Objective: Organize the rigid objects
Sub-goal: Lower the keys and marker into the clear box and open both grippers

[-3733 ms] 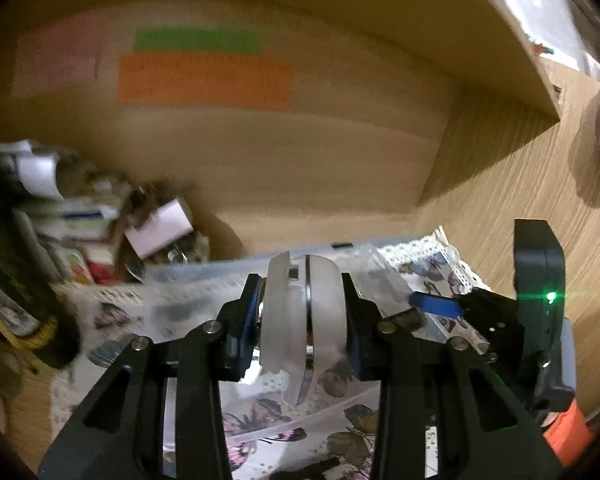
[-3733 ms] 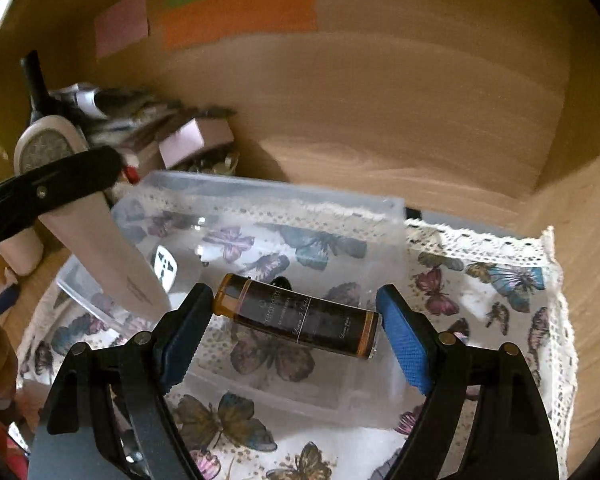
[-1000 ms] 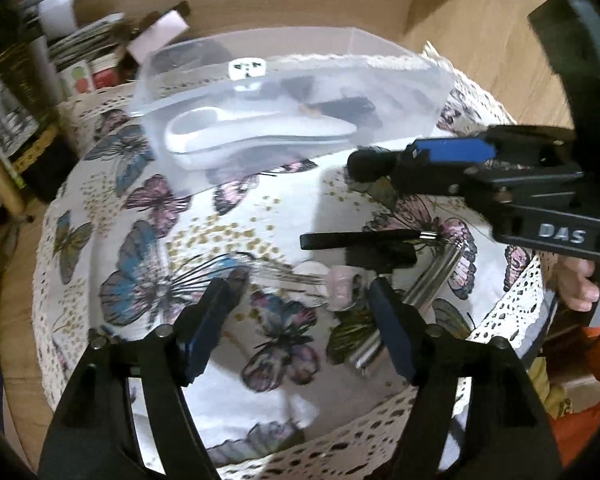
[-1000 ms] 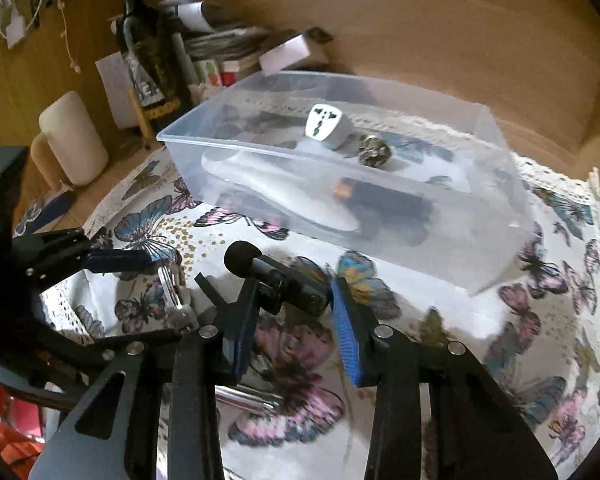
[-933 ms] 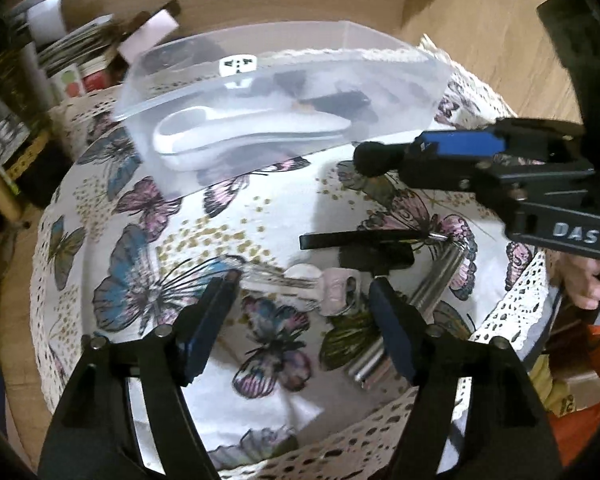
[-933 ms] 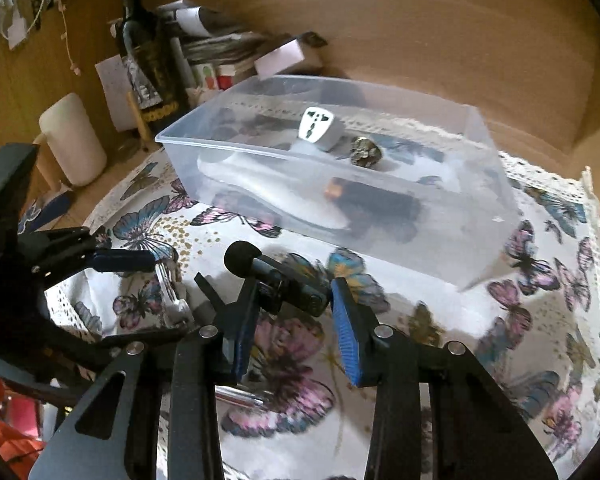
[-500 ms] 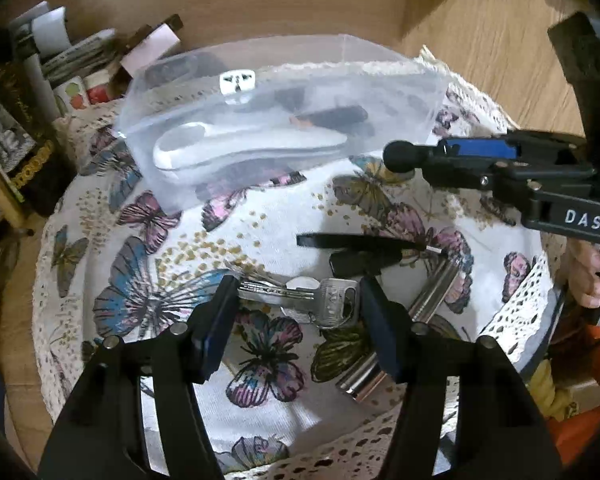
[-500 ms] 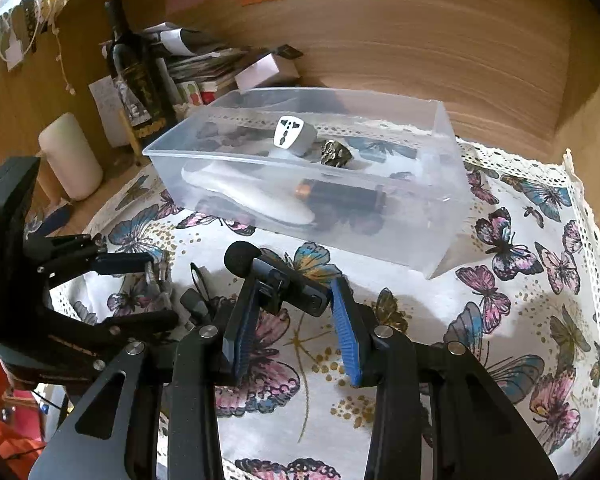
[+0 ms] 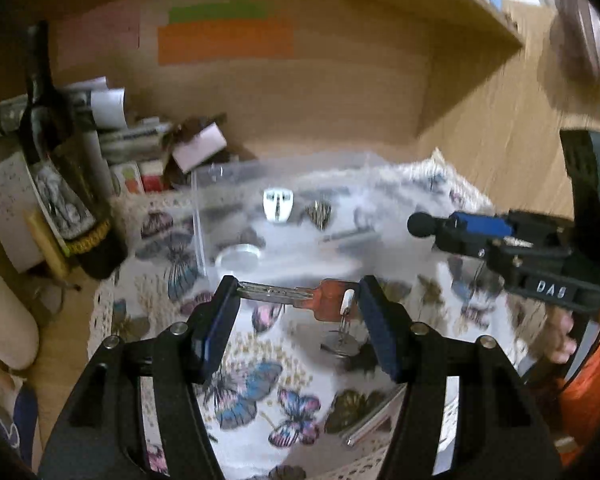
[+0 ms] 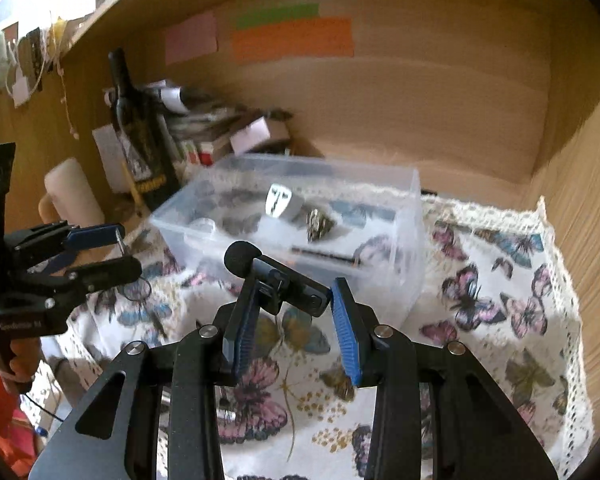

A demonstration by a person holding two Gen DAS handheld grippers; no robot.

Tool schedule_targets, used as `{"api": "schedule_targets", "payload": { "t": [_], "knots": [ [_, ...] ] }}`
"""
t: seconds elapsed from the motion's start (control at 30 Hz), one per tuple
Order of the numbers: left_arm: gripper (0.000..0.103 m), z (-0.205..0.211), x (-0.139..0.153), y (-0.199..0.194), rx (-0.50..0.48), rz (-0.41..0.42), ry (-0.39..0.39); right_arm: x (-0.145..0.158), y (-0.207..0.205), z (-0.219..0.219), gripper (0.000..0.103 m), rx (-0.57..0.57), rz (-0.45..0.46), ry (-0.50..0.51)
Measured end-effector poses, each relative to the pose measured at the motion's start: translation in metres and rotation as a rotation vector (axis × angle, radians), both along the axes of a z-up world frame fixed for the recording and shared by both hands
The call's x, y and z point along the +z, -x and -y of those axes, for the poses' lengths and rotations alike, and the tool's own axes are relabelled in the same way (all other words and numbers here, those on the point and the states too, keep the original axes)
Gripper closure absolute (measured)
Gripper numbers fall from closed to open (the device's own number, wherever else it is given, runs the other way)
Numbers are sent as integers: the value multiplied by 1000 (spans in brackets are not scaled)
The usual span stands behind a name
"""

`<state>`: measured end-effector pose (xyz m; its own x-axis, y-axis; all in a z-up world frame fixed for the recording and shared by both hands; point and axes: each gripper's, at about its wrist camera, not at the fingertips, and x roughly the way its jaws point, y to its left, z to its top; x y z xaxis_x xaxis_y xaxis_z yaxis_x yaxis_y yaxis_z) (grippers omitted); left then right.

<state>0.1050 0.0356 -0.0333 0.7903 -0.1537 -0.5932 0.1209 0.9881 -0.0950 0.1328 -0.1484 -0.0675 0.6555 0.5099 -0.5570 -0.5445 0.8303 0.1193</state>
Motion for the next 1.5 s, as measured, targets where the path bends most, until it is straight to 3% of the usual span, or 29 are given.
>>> {"api": "schedule_targets", "payload": {
  "t": [0.23, 0.5, 0.73, 1.0, 1.4, 1.5],
  "knots": [
    [42, -3, 35, -13, 16, 92, 29, 22, -13, -3, 70, -13, 62, -37],
    [42, -12, 51, -44, 63, 116, 52, 32, -39, -13, 70, -30, 60, -28],
    [42, -20, 35, -81, 112, 69, 49, 13, -74, -25, 70, -40, -13, 15],
    [42, -31, -8, -119, 140, -62, 75, -30, -111, -45, 70, -27, -127, 79],
    [42, -19, -35, -134, 144, -113, 1, -41, -120, -60, 69, -32, -134, 117],
    [41, -18, -35, -135, 133, -121, 11, -39, -119, -60, 62, -22, -136, 111]
  ]
}}
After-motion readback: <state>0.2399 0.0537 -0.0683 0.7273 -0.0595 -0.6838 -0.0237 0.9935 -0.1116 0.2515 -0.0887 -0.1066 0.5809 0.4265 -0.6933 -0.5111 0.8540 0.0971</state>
